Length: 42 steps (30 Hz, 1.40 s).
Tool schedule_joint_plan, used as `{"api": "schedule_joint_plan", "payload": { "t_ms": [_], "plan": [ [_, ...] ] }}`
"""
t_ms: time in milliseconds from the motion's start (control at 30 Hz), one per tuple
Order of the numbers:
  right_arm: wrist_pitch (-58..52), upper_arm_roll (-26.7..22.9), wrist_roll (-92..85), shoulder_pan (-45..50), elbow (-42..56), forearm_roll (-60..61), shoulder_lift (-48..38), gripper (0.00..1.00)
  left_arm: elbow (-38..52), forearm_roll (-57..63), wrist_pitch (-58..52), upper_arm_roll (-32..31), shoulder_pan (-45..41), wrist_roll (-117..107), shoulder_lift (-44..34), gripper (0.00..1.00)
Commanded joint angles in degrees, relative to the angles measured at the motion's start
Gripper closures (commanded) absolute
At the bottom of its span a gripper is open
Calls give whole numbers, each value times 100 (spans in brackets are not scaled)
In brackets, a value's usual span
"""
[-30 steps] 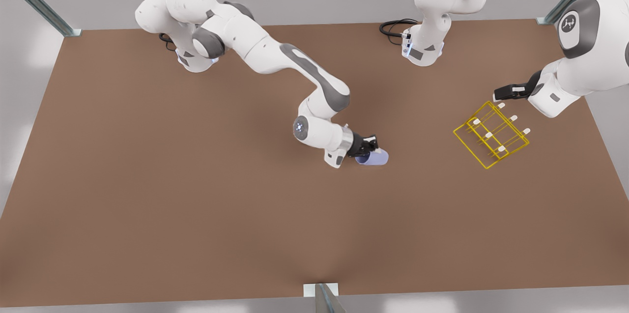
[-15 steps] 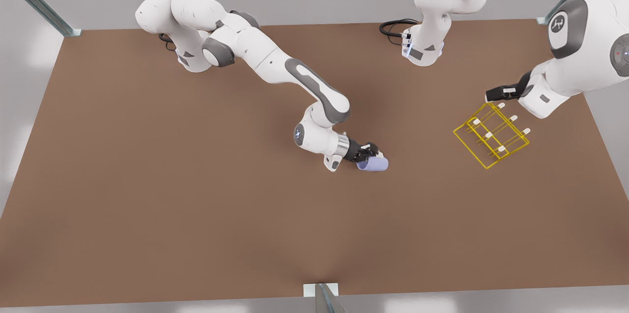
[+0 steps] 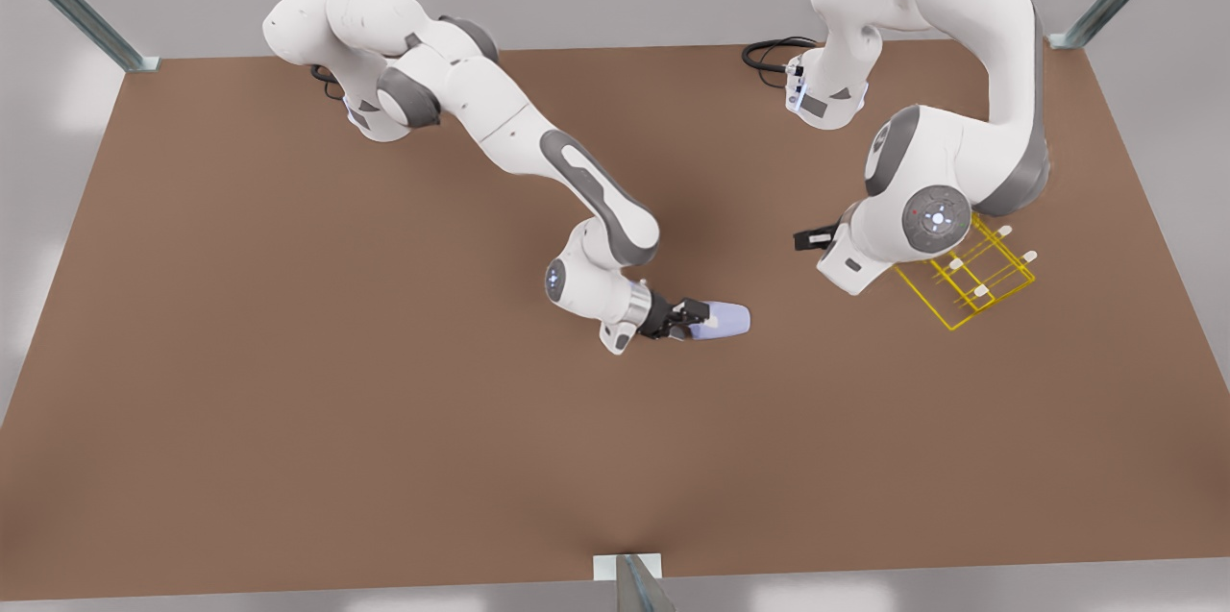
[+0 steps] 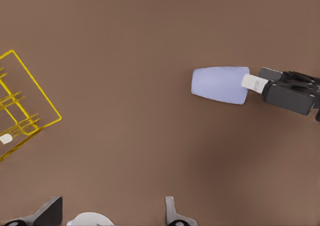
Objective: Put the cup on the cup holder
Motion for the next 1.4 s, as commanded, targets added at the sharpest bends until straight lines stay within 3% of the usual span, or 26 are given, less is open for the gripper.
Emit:
{"api": "schedule_joint_plan", "payload": {
  "t_ms": [0, 33, 67, 100, 133, 167, 200, 233, 333, 400, 500, 767, 1367],
  "plan": [
    [-730, -2, -753, -218, -576, -112, -388, 0, -320, 0, 2062, -122, 7, -7256, 130, 0],
    [-1678, -2, -1034, -612, -1095, -550, -687, 0, -320, 8, 2521, -140, -63, -8102, 376, 0],
    [-3637, -116, -1132, -1219, -1220, -2078, -1048, 0, -311, 26, 2742, -140, -142, -8630, 604, 0],
    [-5747, -467, -1237, -1685, -579, -3284, -1101, 0, -311, 17, 2751, -140, -169, -8894, 640, 0],
    [-7419, -1240, -1878, -1836, -411, -4040, -1110, 0, -320, 26, 2838, -131, -160, -9281, 640, 0],
    [-7816, -2014, -2660, -1809, -253, -5137, -1233, 0, -487, 17, 3128, -131, -169, -9668, 640, 0],
    [-7966, -2076, -2662, -1880, 54, -6613, -1610, 0, -812, 17, 3796, -131, -177, -10221, 640, 0],
    [-8009, -1875, -1959, -2090, 99, -7179, -2102, 0, -856, 17, 3963, -131, -177, -10415, 640, 0],
    [-8098, -354, 924, -2600, -384, -7732, -4211, 0, -918, 0, 4420, -131, -292, -12296, 780, 0],
    [-7957, -336, 1478, -2776, -947, -7969, -4985, 0, -988, 0, 4693, -140, -432, -12595, 903, 0],
    [-7948, -99, 1566, -3049, -1298, -8101, -5495, 0, -1287, -44, 5132, -140, -397, -12630, 1088, 0],
    [-8001, -99, 1821, -3128, -1343, -8189, -5039, 0, -2034, -202, 5141, -131, -406, -11145, 1018, 0],
    [-7992, -99, 1830, -3084, -1343, -8181, -4942, 0, -2043, -202, 5686, -131, -494, -10863, 1431, 0]
  ]
}}
